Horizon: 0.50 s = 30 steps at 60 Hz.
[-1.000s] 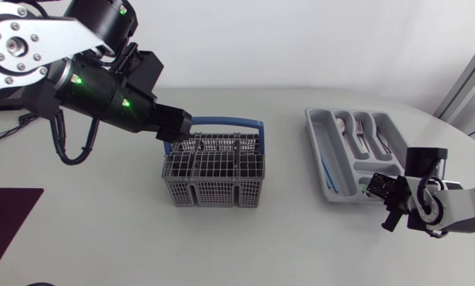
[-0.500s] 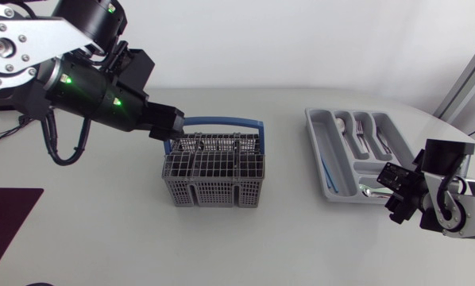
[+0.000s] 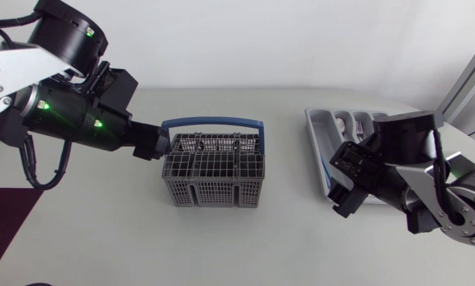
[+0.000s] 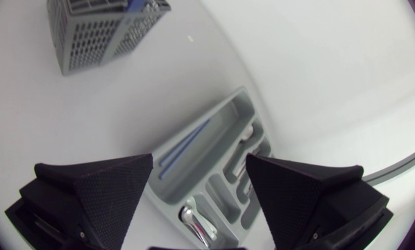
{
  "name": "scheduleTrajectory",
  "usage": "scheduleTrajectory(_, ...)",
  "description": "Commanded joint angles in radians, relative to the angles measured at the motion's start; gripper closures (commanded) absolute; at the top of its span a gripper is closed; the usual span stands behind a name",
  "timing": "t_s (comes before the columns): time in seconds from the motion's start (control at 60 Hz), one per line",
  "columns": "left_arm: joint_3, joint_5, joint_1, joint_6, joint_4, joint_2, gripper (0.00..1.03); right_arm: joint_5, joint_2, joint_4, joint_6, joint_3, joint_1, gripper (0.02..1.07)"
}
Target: Unload the cutlery basket into the drawer organizer.
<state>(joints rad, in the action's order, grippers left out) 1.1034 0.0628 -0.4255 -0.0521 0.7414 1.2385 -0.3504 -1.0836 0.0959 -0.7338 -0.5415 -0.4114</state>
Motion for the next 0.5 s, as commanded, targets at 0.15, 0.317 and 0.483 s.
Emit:
scheduleTrajectory(0.15,-0.074,0.060,-0.038,0.008,-0.031,-0.042,0.44,0.110,-0.075,0.051,0.183,-0.121,-0.141,0.65)
scheduleTrajectory(0.317,-0.123,0.061,-0.061,0.014,-0.114,-0.019,0.84,0.226,-0.134,0.068,0.235,-0.198,-0.179,1.02)
scheduleTrajectory(0.483,-0.151,0.065,-0.061,0.041,-0.178,0.010,0.86,0.357,-0.206,0.074,0.292,-0.261,-0.187,1.02)
